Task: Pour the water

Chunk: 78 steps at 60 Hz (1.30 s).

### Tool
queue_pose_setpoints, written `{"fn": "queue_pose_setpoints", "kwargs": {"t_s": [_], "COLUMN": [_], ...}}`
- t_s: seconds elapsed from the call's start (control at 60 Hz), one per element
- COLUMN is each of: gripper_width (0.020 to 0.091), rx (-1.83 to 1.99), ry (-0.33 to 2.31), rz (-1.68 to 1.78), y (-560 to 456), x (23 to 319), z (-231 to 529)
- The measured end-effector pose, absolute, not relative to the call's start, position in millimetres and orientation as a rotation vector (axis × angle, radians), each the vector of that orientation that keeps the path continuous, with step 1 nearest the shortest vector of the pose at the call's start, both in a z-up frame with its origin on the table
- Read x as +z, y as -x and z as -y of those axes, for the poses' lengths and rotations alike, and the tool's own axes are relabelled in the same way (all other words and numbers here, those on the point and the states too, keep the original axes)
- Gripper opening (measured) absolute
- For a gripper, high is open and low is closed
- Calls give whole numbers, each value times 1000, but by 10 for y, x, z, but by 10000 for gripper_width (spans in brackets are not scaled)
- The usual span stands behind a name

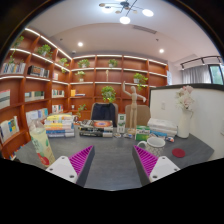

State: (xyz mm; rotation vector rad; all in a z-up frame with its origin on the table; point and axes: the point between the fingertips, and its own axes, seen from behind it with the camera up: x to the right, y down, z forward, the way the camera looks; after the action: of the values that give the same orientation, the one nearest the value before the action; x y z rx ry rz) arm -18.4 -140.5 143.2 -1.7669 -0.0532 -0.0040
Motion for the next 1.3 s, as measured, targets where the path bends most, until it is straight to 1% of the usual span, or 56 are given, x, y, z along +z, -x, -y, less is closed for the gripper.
{"fn": "queue_pose_setpoints", "kwargs": {"t_s": [0.1, 0.117, 0.133, 0.167, 0.183, 0.267, 0.35, 0.45, 0.567, 0.817, 0.9, 0.933, 0.967, 0.983, 1.0, 1.033, 1.05, 1.067, 1.083, 1.183, 1.3], "gripper_width": [766, 768, 767, 767, 770, 773, 773, 775, 777, 775, 731, 692, 607, 541, 495, 483, 458, 455, 430, 379, 376], "rx": [-12, -7, 3, 35, 54, 131, 179, 224, 267, 271, 292, 297, 284, 271, 258, 256, 257, 261, 265, 268, 262], "ry": [1792, 1796, 1797, 1792, 1794, 1815, 1829, 1813, 1781, 1722, 1706, 1701, 1698, 1695, 1693, 1682, 1678, 1678, 1677, 1668, 1670], "rz": [100, 119, 128, 136, 145, 185, 234, 275, 304, 275, 263, 251, 223, 212, 209, 225, 228, 229, 230, 240, 238], "y": [575, 386, 524, 925, 1049, 1551, 1928, 2282, 2596, 2919, 3001, 3006, 2985, 2951, 2935, 2949, 2950, 2948, 2956, 2969, 2934], "x": [1131, 1325, 1247, 987, 933, 705, 590, 585, 653, 946, 989, 997, 992, 990, 987, 992, 998, 1013, 1013, 1016, 1014], "z": [1600, 1508, 1584, 1698, 1728, 1850, 1901, 1839, 1664, 1203, 1087, 1051, 1007, 985, 975, 982, 976, 940, 943, 968, 962]}}
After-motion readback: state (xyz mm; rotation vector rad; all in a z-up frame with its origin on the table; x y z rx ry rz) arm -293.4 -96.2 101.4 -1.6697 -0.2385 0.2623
